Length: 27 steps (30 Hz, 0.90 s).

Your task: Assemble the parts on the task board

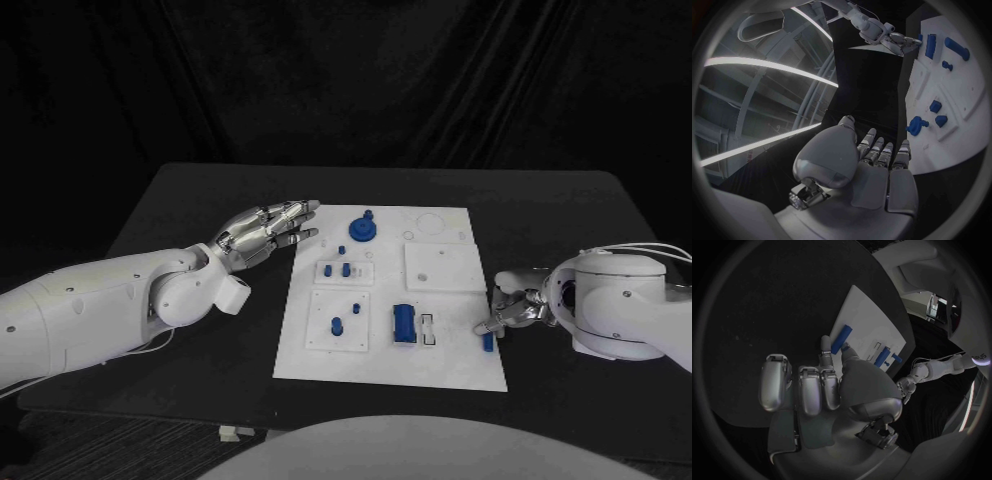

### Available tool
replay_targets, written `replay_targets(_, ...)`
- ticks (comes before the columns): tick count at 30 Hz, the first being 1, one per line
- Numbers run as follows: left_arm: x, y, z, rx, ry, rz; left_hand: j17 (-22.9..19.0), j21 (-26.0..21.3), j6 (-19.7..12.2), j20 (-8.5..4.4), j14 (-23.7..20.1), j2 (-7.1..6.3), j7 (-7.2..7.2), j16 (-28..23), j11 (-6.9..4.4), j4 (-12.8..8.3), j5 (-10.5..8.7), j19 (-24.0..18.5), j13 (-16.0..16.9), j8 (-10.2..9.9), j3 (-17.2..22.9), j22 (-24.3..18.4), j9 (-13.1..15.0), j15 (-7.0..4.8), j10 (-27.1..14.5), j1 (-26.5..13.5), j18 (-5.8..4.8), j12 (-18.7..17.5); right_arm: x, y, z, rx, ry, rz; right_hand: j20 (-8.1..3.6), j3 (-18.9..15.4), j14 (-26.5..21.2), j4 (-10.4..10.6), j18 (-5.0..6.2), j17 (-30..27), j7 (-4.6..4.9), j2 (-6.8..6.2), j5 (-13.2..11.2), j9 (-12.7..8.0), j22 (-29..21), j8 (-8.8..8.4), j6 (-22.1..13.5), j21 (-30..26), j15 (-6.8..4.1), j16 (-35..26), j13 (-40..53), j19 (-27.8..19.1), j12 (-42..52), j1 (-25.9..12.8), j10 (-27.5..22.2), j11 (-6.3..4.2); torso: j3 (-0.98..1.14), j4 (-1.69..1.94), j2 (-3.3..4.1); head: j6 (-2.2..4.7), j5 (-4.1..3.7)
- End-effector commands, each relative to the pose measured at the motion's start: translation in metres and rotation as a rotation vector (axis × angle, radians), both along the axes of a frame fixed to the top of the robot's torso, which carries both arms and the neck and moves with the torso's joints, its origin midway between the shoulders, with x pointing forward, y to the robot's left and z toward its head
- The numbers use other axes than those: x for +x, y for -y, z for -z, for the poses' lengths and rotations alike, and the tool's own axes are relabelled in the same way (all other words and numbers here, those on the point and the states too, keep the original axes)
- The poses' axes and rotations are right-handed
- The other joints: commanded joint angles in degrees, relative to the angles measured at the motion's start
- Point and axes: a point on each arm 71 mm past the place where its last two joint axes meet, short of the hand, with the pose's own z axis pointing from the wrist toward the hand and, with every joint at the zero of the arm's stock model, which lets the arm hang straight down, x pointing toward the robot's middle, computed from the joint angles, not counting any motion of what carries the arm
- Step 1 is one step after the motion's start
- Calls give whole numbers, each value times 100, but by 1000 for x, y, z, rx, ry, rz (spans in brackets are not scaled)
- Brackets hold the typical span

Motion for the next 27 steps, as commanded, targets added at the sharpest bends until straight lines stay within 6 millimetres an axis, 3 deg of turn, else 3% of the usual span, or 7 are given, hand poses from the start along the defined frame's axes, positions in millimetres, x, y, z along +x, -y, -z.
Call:
replay_targets(1, -1, 2, 0, -16, 1, 15, 7, 40, 45, 28, 3, 1, 145, 36, 28, 16, 20, 17, 9, 11, 33, 9, 9, 27, -8, 69, 55, 27, -1, -2, 3, -12, 2, 7, -11, 87, 500, -178, -2, 992, 5, -33, 220, -63, 1092, -65, 31, -27, -3, -28, 1509, 172, 15, 217, 591, 1, 0, 4, 1, -1, 10)
replay_targets(6, -1, 2, 0, -16, 0, 16, 7, 40, 45, 28, 3, 1, 145, 36, 28, 16, 20, 17, 9, 11, 33, 9, 9, 27, -8, 69, 55, 27, -2, -4, 5, -10, 1, 6, -22, 409, 497, -630, 6, 972, -7, -40, 421, -166, 1083, -163, 20, -63, -17, -34, 1509, 161, 15, 731, 591, -10, 1, 0, -1, -1, 14)
replay_targets(10, -2, 2, 1, -15, -1, 16, 7, 39, 41, 28, 3, 1, 145, 37, 31, 17, 22, 16, 9, 7, 36, 7, 8, 28, -8, 75, 55, 25, -2, -4, 6, -2, 8, 13, -18, 872, 494, -1099, 10, 957, 17, -89, 1002, -237, 1076, -207, 71, -97, -3, -38, 1509, 151, 15, 978, 591, 14, 0, 2, 0, -1, 21)
replay_targets(13, -2, 2, 1, -15, -2, 16, 7, 39, 41, 28, 3, 1, 145, 37, 31, 17, 22, 16, 9, 7, 36, 7, 8, 28, -8, 75, 55, 25, -2, -3, 6, 10, 5, 27, -3, 1170, 493, -1347, 11, 949, 66, -125, 1249, -248, 1074, -213, 85, -110, 23, -40, 1509, 147, 15, 1023, 591, 54, 1, 1, -1, -1, 28)
replay_targets(15, -2, 2, 1, -15, -3, 16, 7, 39, 41, 28, 3, 1, 145, 37, 31, 17, 22, 16, 9, 7, 36, 7, 8, 28, -8, 75, 55, 25, -2, -3, 6, 23, 0, 40, 47, 1867, 492, -1701, 16, 947, 149, -236, 1462, -263, 1075, -205, 160, -114, 89, -39, 1509, 143, 15, 654, 591, 130, 1, 1, 0, -1, 31)
replay_targets(16, -2, 2, 1, -15, -3, 16, 6, 39, 33, 28, 2, 1, 143, 35, 33, 17, 24, 16, 9, 0, 39, 7, 6, 28, -7, 78, 55, 27, -2, -2, 6, 28, -3, 46, 61, 2145, 491, -1837, 18, 943, 136, -286, 1404, -262, 1073, -213, 146, -122, 90, -39, 1509, 140, 15, 480, 591, 108, 0, 0, -1, -1, 34)
replay_targets(27, -2, 2, 2, -13, -5, 16, 6, 40, 33, 28, 2, 2, 142, 36, 35, 17, 28, 17, 9, 0, 41, 9, 6, 28, -7, 82, 55, 27, -6, 11, 3, 61, -10, 108, 67, 2900, 491, -2026, 19, 942, 122, -413, 1595, -176, 1069, -148, 184, -131, 83, -37, 1509, 135, 15, 102, 591, 108, 0, 1, -3, -1, 67)
